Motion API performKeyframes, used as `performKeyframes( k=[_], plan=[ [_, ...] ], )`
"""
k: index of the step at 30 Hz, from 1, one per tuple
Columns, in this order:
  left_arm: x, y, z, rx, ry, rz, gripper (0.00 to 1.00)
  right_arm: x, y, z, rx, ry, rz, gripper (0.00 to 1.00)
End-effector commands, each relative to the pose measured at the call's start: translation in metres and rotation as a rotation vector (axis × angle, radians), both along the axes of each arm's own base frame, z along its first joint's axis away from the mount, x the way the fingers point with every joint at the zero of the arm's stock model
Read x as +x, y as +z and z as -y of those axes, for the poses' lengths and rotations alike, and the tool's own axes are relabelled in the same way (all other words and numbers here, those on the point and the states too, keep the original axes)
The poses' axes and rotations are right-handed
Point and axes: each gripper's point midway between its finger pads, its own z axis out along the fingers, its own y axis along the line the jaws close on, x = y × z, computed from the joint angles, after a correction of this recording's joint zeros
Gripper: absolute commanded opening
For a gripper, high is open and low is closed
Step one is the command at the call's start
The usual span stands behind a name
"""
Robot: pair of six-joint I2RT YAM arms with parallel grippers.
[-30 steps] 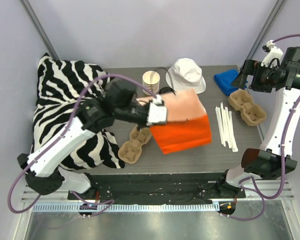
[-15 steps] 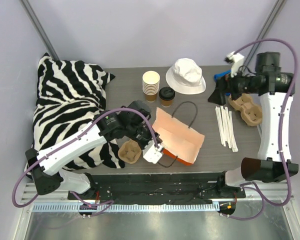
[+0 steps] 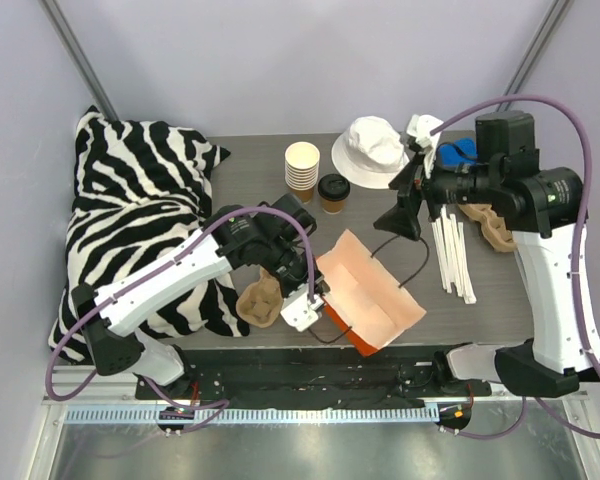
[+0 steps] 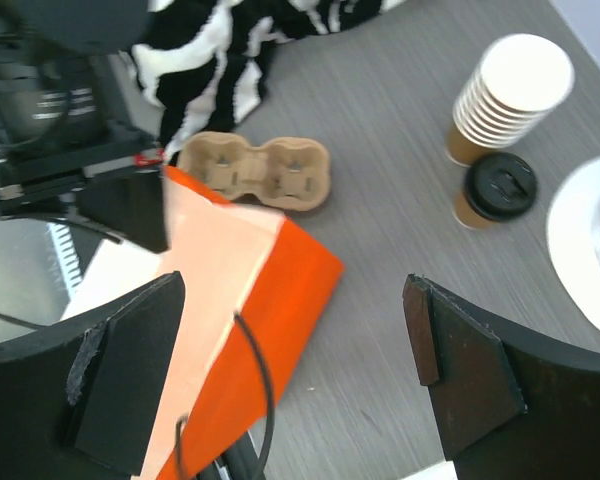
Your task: Pack the takeout coffee
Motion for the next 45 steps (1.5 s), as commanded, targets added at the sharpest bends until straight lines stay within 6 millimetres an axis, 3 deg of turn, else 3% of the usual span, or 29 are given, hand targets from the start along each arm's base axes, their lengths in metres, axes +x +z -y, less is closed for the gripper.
performKeyframes(
  k=[1, 4, 5, 6, 17, 26, 27, 32, 36, 41, 44, 45],
  plan=[
    [-0.013, 0.013, 0.003, -0.02, -0.067, -0.043, 0.03, -0.004, -0.005, -0.028, -0.017, 0.103, 0.063, 1.0],
    [-0.012, 0.006, 0.004, -0.032, -0.075, -0.033, 0.03, -0.011, -0.013, -0.044, -0.049, 0.194, 0.145, 1.0],
    [-0.012, 0.007, 0.003, -0.037, -0.072, -0.029, 0.03, -0.011, -0.007, -0.047, -0.054, 0.219, 0.226, 1.0],
    [-0.013, 0.007, 0.003, -0.043, -0.075, -0.026, 0.04, -0.012, -0.017, -0.051, -0.073, 0.243, 0.232, 1.0],
    [-0.014, 0.002, -0.002, -0.018, -0.064, -0.038, 0.04, -0.024, -0.05, -0.094, -0.228, 0.498, 0.466, 0.97],
    [-0.017, 0.006, -0.006, -0.063, -0.055, -0.015, 0.06, -0.023, -0.089, -0.102, -0.32, 0.585, 0.535, 0.94],
    [-0.018, 0.002, -0.007, -0.061, -0.053, -0.018, 0.06, -0.025, -0.101, -0.102, -0.332, 0.601, 0.52, 0.93],
    [-0.016, 0.004, -0.009, -0.078, -0.044, 0.005, 0.07, -0.026, -0.117, -0.107, -0.345, 0.626, 0.523, 0.86],
    [-0.016, 0.004, -0.01, -0.076, -0.033, 0.005, 0.07, -0.026, -0.119, -0.108, -0.35, 0.631, 0.524, 0.66],
    [-0.015, 0.002, -0.014, -0.065, -0.008, 0.006, 0.1, -0.024, -0.108, -0.104, -0.362, 0.6, 0.527, 0.51],
    [-0.012, 0.007, -0.015, -0.078, 0.048, -0.006, 0.17, -0.021, -0.106, -0.095, -0.402, 0.559, 0.509, 0.26],
    [-0.008, 0.009, -0.013, -0.088, 0.095, -0.024, 0.2, -0.016, -0.105, -0.09, -0.428, 0.524, 0.513, 0.1]
  ],
)
